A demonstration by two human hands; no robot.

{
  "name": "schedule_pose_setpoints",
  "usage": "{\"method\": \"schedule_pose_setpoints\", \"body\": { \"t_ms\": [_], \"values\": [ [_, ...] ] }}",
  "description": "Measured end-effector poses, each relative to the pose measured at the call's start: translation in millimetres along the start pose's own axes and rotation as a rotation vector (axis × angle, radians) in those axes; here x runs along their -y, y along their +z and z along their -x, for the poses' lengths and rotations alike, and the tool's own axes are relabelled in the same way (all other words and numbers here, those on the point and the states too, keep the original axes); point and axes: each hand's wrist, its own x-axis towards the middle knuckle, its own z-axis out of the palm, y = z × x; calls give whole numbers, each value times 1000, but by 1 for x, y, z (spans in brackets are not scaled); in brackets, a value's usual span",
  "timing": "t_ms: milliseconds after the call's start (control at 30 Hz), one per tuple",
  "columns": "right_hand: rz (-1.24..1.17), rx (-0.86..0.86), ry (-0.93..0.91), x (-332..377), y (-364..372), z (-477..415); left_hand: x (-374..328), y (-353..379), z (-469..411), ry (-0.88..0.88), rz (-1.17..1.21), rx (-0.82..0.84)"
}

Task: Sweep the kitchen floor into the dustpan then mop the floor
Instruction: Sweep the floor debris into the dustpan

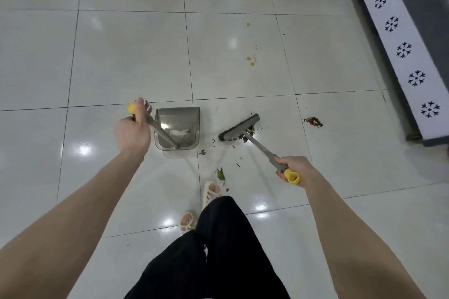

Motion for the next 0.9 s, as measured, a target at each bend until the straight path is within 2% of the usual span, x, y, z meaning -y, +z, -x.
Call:
{"method": "schedule_pose_setpoints", "body": {
  "t_ms": [267, 500, 633, 900],
  "values": [
    [212, 118, -81, 13, -3, -7, 5, 12, 37, -35, -34, -60],
    [477, 299, -130, 40, 4, -43, -6, 52, 78, -118, -20, -186],
    [620, 332, -113, 55, -31, -69, -12, 93, 110, -121, 1, -261],
    [714, 243, -72, 87, -132, -110, -8, 139, 153, -199, 73, -350]
  ]
}}
